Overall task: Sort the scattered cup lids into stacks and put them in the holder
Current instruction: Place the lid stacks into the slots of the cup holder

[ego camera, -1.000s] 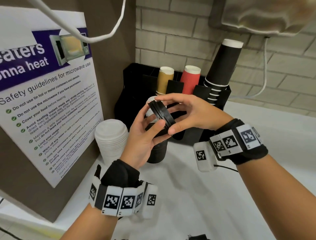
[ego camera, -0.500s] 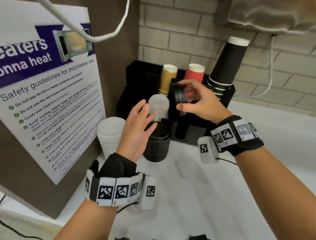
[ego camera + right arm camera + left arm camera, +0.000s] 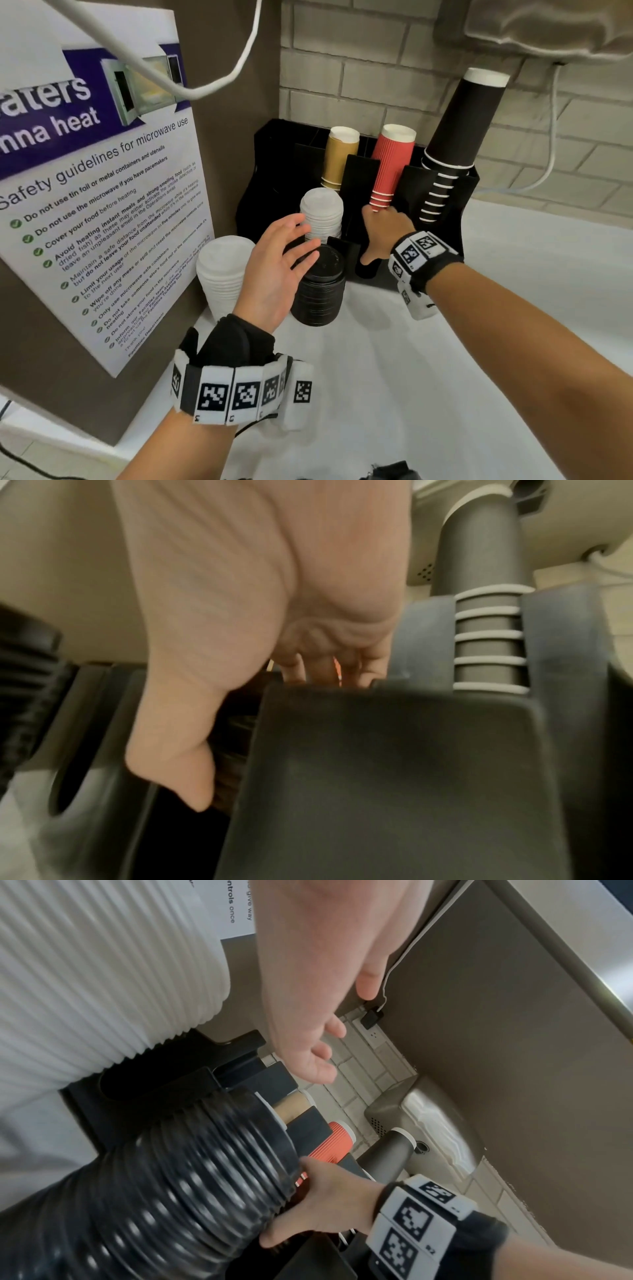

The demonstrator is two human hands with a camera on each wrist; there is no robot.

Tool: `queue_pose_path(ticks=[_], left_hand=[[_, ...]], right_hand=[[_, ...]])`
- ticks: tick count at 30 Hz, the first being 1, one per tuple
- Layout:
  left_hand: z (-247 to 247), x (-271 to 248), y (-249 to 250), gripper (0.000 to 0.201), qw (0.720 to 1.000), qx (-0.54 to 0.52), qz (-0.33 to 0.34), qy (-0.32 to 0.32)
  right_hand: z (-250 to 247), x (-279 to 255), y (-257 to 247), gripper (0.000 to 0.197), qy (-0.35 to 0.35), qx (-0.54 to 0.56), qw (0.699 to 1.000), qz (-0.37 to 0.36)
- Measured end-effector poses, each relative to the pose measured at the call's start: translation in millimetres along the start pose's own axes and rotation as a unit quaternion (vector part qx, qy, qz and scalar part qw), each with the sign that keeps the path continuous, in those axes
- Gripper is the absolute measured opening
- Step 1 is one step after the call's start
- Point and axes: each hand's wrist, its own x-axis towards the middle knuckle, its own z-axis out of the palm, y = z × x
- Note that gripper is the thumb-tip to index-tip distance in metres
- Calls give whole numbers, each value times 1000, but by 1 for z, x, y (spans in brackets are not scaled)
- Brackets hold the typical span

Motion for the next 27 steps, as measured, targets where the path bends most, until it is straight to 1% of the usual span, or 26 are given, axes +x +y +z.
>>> queue_pose_path(ticks=[2, 5, 7, 11, 13, 15, 16, 17, 18, 19, 20, 21, 22, 23, 24, 26, 27], left_hand=[[0, 1, 0, 21, 1000, -5, -1, 1], [-2, 1, 0, 21, 1000, -11, -3, 4], [-2, 1, 0, 22, 1000, -14, -3, 7], [-3, 0, 0, 21, 1000, -19, -4, 10], [-3, -1, -1, 21, 1000, -22, -5, 10], [-3, -2, 0, 21, 1000, -26, -5, 9], [-3, -3, 1, 21, 1000, -29, -4, 9], [-3, -3, 1, 21, 999, -31, -3, 8], [-3, -3, 2, 21, 999, -33, -1, 9], [-4, -3, 3, 20, 999, -33, 1, 9], [-5, -3, 4, 20, 999, -33, 3, 10], [-7, -2, 6, 20, 999, -31, 8, 12], [-8, -2, 7, 20, 999, -30, 12, 14], [-9, -2, 8, 19, 999, -27, 16, 17], [-11, -2, 10, 19, 999, -25, 21, 20], [-12, -2, 11, 19, 999, -21, 28, 25], [-13, -3, 11, 19, 999, -20, 30, 28]], right_hand=[[6, 3, -8, 74, -22, -39, 999, -1], [15, 8, -15, 70, -53, -54, 997, 3], [19, 9, -16, 65, -71, -38, 997, 5], [19, 7, -14, 46, -86, 5, 996, -9], [17, 6, -13, 45, -98, 13, 995, -14], [13, 3, -12, 45, -126, 10, 992, -15], [10, 2, -11, 41, -139, 11, 990, -12], [7, 0, -11, 34, -135, 15, 991, -6], [3, -2, -9, 28, -107, 27, 994, -1], [-1, -5, -7, 27, -55, 70, 996, 4], [-4, -8, -5, 27, 13, 142, 990, -1], [-9, -13, -6, 25, 80, 235, 968, -28], [-14, -18, -8, 22, 116, 322, 937, -73], [-20, -25, -12, 21, 104, 376, 913, -120], [-24, -31, -17, 30, 64, 384, 906, -166], [-22, -37, -29, 63, -25, 324, 919, -223], [-20, -38, -33, 78, -47, 293, 926, -233]])
